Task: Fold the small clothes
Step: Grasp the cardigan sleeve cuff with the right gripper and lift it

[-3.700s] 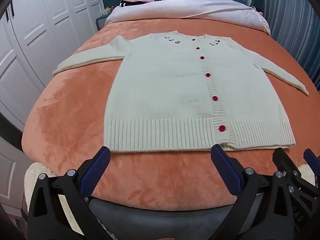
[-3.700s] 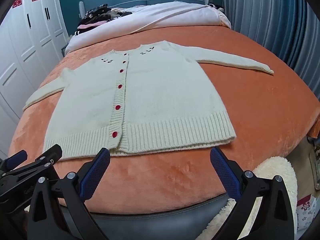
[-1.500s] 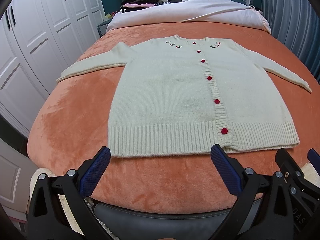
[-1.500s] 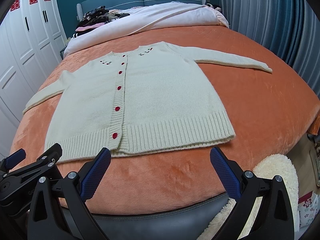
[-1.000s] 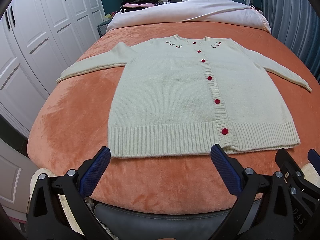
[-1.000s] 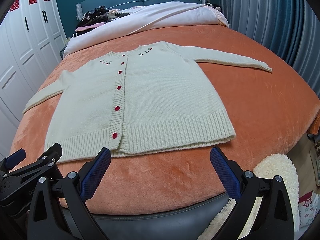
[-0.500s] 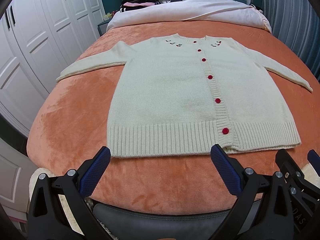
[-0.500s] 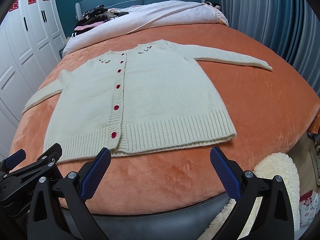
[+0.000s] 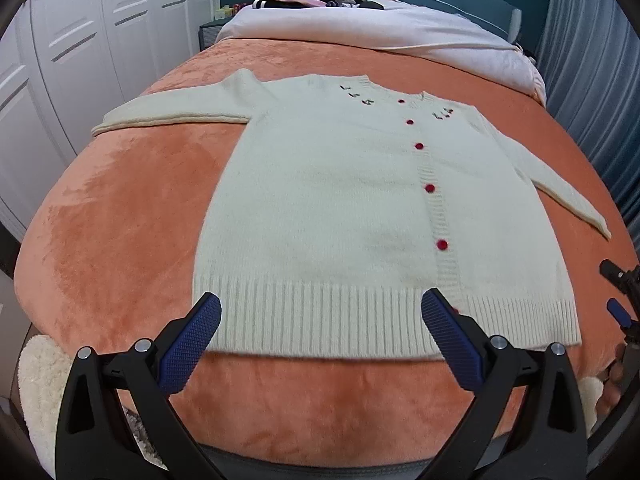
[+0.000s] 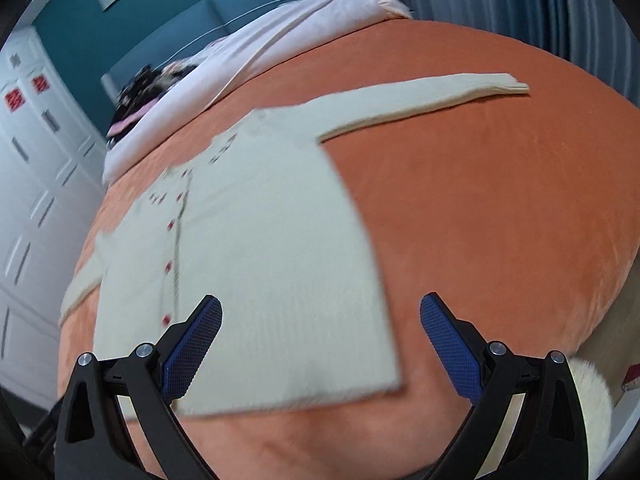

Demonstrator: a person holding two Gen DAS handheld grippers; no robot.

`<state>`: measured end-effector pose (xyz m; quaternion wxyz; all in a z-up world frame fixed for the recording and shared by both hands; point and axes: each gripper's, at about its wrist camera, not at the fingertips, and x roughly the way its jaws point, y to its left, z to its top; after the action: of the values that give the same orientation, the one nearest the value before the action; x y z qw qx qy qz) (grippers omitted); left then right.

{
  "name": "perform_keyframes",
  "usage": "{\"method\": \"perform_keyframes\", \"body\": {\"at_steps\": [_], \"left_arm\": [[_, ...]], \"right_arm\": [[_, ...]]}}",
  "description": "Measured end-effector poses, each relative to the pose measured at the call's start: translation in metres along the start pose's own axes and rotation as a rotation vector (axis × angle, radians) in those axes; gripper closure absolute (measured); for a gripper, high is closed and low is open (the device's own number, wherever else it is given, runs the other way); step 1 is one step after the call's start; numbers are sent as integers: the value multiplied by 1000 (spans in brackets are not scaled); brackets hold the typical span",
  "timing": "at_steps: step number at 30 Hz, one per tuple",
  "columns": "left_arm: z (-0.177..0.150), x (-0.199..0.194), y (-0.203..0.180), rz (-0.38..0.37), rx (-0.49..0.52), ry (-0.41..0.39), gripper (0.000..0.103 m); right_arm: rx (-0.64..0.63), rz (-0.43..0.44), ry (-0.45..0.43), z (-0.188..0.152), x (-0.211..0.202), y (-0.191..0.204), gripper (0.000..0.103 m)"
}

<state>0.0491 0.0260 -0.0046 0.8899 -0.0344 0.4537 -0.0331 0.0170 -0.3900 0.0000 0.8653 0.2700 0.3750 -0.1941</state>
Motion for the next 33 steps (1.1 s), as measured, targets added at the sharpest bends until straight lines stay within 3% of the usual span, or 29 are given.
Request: {"method": "perform_keyframes", "body": {"at_steps": [7,11,14,17,18,20,21,23,27,29,31,33], "left_arm": [[35,37,10,7,-101,1,5],[47,57,12,4,-142,20,5],[53,70,12,9,-142,27,5],[58,84,12,13,-133,43,5],[59,87,14,13,-132,45,5],[62,91,17,11,-135,40,5],[64,91,20,10,-137,32,5],[71,89,24,2,-143,7,5],[94,79,33,-49,-186,-66,5],[109,77,34,-93,-220,-94,5],[124,77,31,-128,-254,-114,5],[140,81,26,-187,-291,-117,5]], "right_arm": [[277,-82,-46,143,97,-117,5],[402,-121,-56,183,140,-157,5],[499,-107,-71,193,161,-174,5],[551,-112,-100,200,177,-178,23],[536,-106,-106,203,180,-173,51],[478,-100,-70,217,188,-154,91],[418,-89,-132,226,177,-132,91],[275,13,-211,243,155,-77,92],[-101,340,-267,244,106,86,92],[-263,491,-206,215,103,166,90],[-356,584,-81,171,127,226,85],[-438,568,43,123,163,264,72]]}}
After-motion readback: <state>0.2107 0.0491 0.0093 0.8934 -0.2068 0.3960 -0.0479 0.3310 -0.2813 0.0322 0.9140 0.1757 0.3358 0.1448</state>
